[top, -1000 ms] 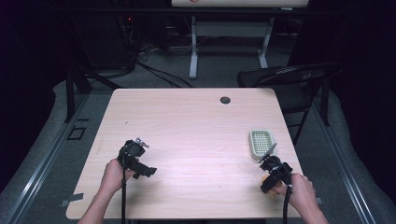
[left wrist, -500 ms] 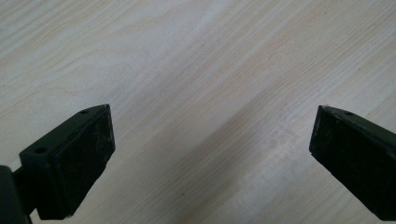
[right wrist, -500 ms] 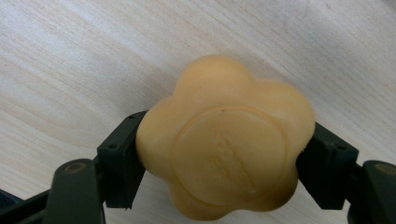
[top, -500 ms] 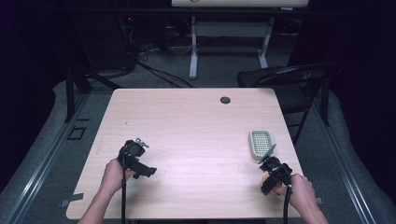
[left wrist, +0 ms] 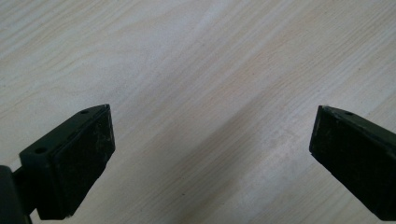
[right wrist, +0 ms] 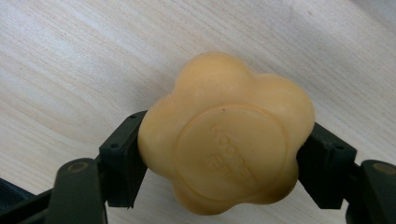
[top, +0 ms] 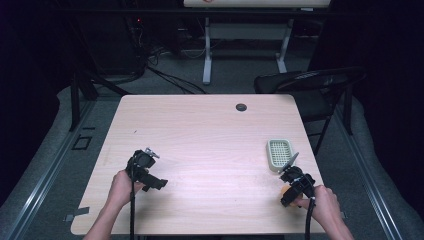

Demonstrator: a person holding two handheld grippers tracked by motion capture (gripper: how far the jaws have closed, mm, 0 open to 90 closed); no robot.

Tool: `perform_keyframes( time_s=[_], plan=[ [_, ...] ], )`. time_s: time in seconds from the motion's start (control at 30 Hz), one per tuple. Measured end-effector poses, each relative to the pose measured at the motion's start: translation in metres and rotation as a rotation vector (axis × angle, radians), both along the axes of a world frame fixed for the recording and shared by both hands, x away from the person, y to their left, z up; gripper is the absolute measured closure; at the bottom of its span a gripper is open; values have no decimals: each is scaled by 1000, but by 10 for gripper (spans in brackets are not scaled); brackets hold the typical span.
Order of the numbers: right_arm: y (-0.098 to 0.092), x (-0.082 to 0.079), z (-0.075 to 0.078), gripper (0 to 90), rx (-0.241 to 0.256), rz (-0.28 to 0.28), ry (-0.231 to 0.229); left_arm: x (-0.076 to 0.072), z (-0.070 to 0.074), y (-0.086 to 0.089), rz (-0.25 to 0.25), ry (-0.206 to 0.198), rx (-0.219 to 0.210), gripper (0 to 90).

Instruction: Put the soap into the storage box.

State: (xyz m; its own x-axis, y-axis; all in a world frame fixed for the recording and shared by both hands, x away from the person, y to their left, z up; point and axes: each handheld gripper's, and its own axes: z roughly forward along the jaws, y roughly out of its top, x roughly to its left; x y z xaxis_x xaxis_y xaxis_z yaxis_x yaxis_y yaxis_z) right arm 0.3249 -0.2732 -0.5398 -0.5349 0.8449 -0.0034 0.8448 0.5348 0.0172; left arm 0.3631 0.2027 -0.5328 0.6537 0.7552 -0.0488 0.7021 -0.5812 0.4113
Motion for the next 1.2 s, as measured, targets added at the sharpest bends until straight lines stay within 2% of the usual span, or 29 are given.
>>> perform_keyframes(
  time_s=[0.1,0.13,0.2,0.23,0.3,0.33,0.37,0.43,0.53,0.73,0.77,0.9,1.0,1.03,1.1,1.13,1.2],
  plan=[
    [-1,0,3,270,3,1,-4,0,0,0,0,1,0,2],
    [0,-3,0,270,47,-42,-46,0,0,0,0,1,-1,2],
    [-1,-2,2,270,38,-33,-39,0,0,0,0,0,0,2],
    [-2,0,6,270,0,5,-4,0,0,0,0,0,0,2],
    [-4,0,6,270,15,-10,-16,0,0,0,-1,0,1,2],
    [-6,1,9,270,-2,5,2,0,0,0,1,-1,0,2],
    [-6,-1,5,270,38,-37,-33,0,0,0,1,0,0,2],
    [-7,-1,6,270,34,-35,-30,0,0,0,0,0,0,2],
    [-10,2,9,270,-1,-6,0,0,0,0,1,-2,0,2],
    [-11,5,11,270,-1,-6,1,0,1,1,0,-1,-1,2],
    [-10,3,10,270,20,-26,-21,0,0,1,-2,1,0,2],
    [-13,6,17,270,0,-1,1,0,1,1,1,1,-3,2],
    [-15,8,22,270,11,-9,-15,0,0,1,5,-6,-2,2],
    [-15,6,20,270,50,-46,-49,0,0,2,5,-3,-3,2],
    [-16,6,21,270,56,-49,-54,0,0,2,6,-3,-4,2],
    [-18,11,28,271,4,-2,-11,0,0,2,6,-4,-4,2],
    [-18,11,28,270,15,-9,-20,0,0,2,6,-4,-5,2]
  ],
)
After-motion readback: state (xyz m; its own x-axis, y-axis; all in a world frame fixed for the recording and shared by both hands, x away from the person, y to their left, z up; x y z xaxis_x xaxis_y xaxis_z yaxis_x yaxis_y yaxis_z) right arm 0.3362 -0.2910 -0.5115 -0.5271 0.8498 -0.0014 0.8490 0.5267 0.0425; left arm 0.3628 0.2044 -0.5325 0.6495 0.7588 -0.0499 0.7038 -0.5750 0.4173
